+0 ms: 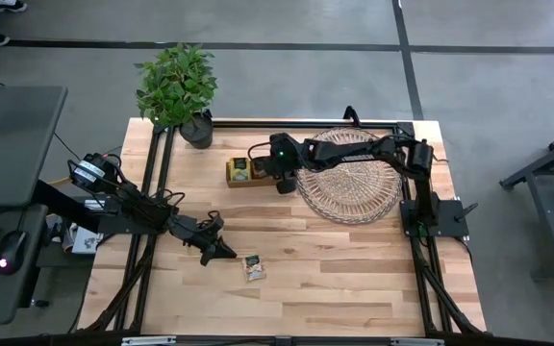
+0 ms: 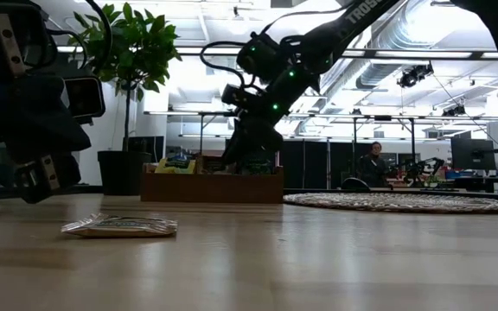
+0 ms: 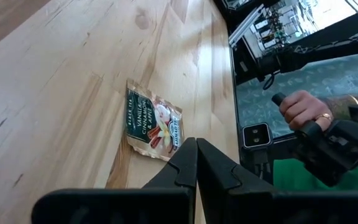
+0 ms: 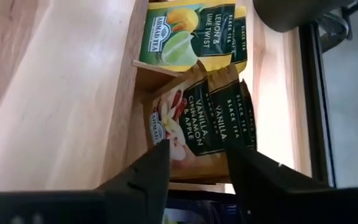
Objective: Pick & Place Tea
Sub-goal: Put the brown tea bag into the middle section of the wooden organizer
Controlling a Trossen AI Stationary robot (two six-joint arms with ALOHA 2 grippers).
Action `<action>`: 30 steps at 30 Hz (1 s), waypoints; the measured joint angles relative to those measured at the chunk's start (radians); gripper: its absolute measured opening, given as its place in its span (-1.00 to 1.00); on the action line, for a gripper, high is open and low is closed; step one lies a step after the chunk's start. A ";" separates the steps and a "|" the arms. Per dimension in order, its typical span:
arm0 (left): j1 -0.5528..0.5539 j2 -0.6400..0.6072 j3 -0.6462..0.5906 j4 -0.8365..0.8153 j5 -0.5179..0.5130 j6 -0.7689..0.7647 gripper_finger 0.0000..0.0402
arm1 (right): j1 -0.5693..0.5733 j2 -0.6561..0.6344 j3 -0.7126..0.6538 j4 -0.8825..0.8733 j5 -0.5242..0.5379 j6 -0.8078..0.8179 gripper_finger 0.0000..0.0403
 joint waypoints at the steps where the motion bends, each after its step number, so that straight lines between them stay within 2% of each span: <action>1: 0.000 0.000 0.000 0.001 0.000 0.000 -1.00 | 0.004 -0.002 0.000 -0.004 0.006 0.013 -0.22; 8: 0.000 0.000 0.006 0.000 -0.032 -0.034 -1.00 | 0.057 -0.063 -0.001 -0.012 0.077 0.037 -0.05; 14: 0.000 0.000 0.090 -0.075 -0.035 -0.029 -1.00 | 0.091 -0.139 0.001 -0.039 0.040 0.193 -0.06; 21: -0.039 0.000 0.329 -0.538 -0.061 0.027 -1.00 | 0.126 -0.175 0.000 -0.127 -0.136 0.381 -0.06; 25: -0.066 0.000 0.467 -0.812 -0.155 0.030 -1.00 | 0.168 -0.174 -0.002 -0.200 -0.199 0.414 -0.06; 30: -0.114 0.009 0.601 -1.019 -0.246 -0.003 -1.00 | 0.225 -0.174 -0.038 -0.212 -0.245 0.448 -0.06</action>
